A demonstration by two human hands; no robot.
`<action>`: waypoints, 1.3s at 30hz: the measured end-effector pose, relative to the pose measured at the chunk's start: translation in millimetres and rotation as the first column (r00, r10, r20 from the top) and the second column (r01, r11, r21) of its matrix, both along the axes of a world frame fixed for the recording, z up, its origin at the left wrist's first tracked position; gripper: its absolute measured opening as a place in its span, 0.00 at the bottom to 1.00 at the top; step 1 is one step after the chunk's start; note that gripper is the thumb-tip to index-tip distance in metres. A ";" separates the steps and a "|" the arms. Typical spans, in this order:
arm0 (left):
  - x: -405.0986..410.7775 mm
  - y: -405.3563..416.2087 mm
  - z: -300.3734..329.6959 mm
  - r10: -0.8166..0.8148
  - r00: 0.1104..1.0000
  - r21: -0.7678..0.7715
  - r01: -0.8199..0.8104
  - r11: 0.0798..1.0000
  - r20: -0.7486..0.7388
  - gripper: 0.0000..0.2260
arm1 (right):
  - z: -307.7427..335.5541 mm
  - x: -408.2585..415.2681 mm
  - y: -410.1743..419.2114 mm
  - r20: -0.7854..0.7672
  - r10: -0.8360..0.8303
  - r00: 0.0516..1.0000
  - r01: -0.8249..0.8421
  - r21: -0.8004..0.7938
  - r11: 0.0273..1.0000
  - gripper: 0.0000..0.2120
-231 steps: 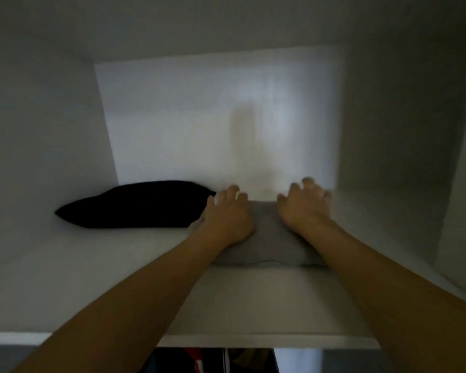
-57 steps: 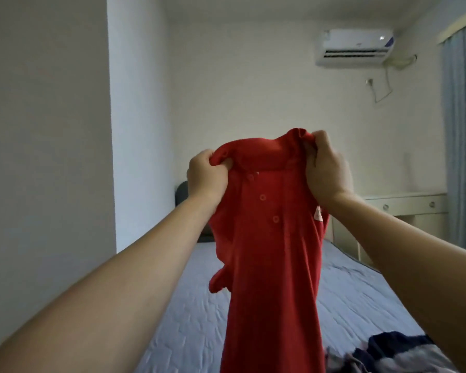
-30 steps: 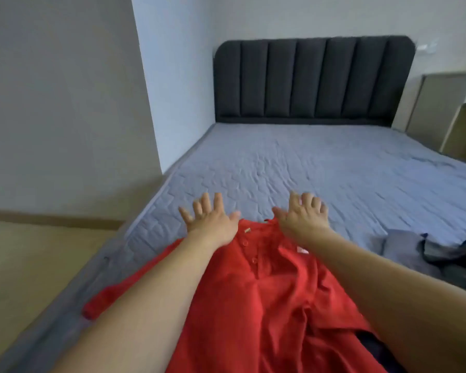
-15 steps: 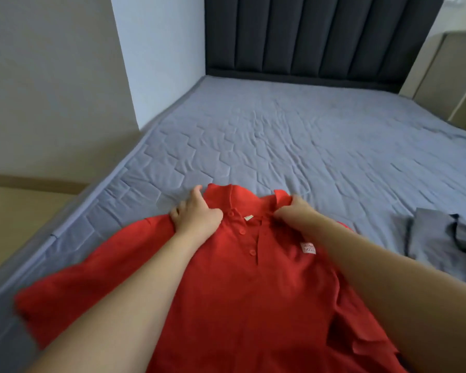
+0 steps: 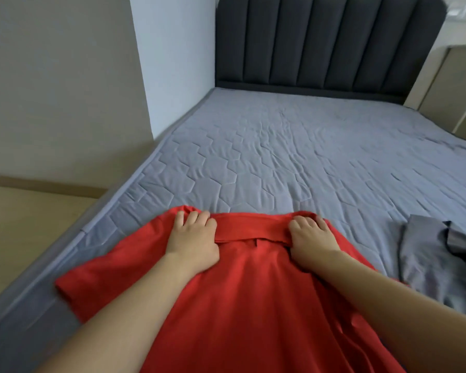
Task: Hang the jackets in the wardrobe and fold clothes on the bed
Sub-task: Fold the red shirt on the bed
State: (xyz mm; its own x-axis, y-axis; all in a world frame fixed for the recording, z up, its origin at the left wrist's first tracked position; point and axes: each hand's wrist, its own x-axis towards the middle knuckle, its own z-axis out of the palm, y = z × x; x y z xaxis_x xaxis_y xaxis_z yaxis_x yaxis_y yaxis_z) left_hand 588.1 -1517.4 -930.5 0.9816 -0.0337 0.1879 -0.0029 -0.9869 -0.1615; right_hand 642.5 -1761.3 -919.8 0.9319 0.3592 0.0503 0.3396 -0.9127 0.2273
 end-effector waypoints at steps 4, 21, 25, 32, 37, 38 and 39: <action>-37.2 5.5 -0.8 0.048 0.980 -0.279 -0.101 0.955 -0.192 0.26 | 9.8 -22.9 15.1 -0.122 -0.083 0.989 0.098 0.123 0.988 0.31; -97.4 110.7 115.6 0.559 0.756 -0.794 -0.550 0.260 -0.340 0.05 | 29.4 -50.3 25.8 -0.111 -0.257 0.960 0.279 0.466 0.840 0.28; -52.7 8.3 126.9 0.243 0.884 -0.911 -0.412 -0.001 -0.400 0.01 | 35.9 -51.1 -57.6 -0.441 -0.515 0.735 0.678 0.474 0.562 0.28; -45.9 -84.8 57.9 0.184 0.839 -0.469 -0.452 0.758 -0.511 0.28 | 45.6 -66.3 -108.8 -0.742 -0.268 0.615 0.782 0.531 0.325 0.10; -74.0 -155.0 37.8 -0.199 0.967 -0.486 0.098 0.868 -0.160 0.29 | 62.9 -59.9 -155.3 -0.753 -0.246 0.610 0.785 0.617 0.057 0.10; -78.0 -176.3 36.6 -0.297 0.948 -0.525 0.195 0.828 -0.117 0.31 | 65.7 -60.3 -162.5 -0.760 -0.230 0.608 0.786 0.617 0.040 0.10; -80.5 -196.5 34.3 -0.338 0.935 -0.526 0.237 0.817 -0.104 0.34 | 66.9 -60.6 -168.7 -0.770 -0.208 0.603 0.790 0.612 0.024 0.09</action>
State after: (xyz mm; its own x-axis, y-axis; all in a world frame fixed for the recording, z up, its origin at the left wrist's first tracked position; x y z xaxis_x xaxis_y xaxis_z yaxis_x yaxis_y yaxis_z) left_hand 507.6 -1713.9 -896.3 0.9595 -0.2716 0.0746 -0.2790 -0.8807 0.3828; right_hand 581.9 -1930.0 -852.9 0.8405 -0.2341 -0.4886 -0.5411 -0.3147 -0.7799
